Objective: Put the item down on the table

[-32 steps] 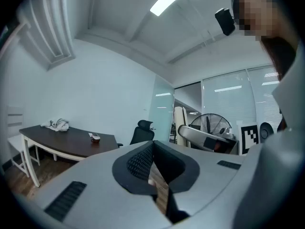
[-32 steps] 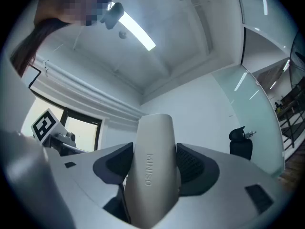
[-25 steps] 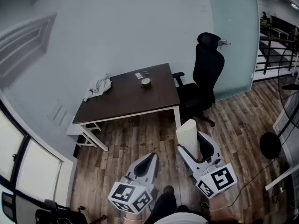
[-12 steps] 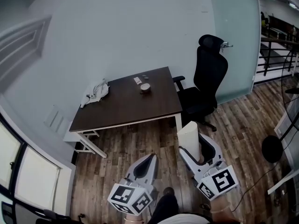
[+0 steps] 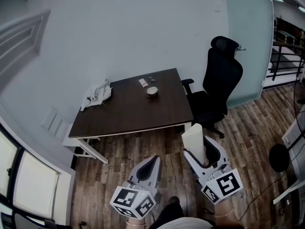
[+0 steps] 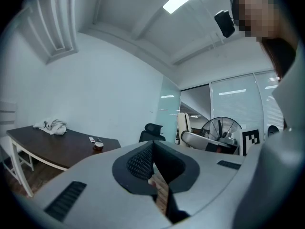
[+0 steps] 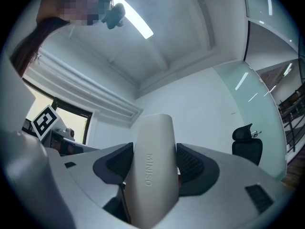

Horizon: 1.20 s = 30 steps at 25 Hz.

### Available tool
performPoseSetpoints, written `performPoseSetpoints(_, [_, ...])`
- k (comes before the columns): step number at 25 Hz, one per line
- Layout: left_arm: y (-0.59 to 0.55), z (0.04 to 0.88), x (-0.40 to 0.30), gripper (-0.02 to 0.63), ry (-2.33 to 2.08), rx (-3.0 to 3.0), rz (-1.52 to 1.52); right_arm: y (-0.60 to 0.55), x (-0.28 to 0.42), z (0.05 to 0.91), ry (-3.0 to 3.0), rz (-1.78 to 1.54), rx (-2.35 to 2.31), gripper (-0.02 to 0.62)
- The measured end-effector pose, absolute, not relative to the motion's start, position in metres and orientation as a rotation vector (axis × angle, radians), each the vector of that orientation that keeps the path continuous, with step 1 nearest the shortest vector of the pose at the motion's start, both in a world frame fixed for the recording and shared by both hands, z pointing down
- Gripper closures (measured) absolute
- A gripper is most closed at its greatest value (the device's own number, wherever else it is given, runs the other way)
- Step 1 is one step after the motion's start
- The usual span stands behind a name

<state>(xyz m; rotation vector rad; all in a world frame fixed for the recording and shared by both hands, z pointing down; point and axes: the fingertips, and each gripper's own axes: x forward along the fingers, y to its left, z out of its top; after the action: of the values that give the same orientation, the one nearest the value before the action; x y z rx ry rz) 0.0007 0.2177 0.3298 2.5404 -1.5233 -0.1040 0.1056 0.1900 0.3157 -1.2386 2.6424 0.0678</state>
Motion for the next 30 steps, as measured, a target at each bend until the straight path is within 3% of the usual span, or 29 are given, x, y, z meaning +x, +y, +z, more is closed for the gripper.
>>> performPoseSetpoints(13, [0.118, 0.324, -0.074, 0.589, -1.477, 2.554, -0.117, 0.085, 0.023, 0.305, 2.649, 0.064, -1.251, 0.305])
performPoseSetpoints(30, [0.032, 0.334, -0.115, 0.589, -1.414, 2.551, -0.144, 0.0, -0.023, 0.315, 2.674, 0.05, -1.301, 0.305])
